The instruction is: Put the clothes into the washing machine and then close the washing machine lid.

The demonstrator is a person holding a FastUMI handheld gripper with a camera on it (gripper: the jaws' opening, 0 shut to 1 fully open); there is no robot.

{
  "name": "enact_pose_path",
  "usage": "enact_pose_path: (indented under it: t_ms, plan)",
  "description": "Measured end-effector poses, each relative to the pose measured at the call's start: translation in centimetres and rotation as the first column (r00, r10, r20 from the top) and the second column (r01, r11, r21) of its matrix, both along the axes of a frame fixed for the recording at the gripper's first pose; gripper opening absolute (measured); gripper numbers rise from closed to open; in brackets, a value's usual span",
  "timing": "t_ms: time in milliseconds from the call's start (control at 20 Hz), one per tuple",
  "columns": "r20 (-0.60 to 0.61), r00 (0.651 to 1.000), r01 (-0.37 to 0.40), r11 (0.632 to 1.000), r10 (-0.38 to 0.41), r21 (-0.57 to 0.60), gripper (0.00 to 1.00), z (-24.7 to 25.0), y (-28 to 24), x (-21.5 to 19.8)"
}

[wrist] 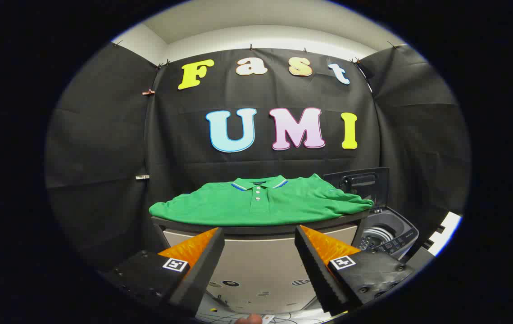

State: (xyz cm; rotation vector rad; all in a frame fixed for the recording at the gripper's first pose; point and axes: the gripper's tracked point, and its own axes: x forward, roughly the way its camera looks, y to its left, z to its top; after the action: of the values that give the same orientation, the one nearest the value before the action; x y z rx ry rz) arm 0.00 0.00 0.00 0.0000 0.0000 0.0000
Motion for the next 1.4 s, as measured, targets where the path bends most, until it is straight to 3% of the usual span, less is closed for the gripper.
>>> enact_pose_path:
  t_ms: [1400]
  plan:
    - [0.013, 1.0, -0.004, 1.0, 0.005, -0.018, 0.99, 1.2, 1.0, 0.4]
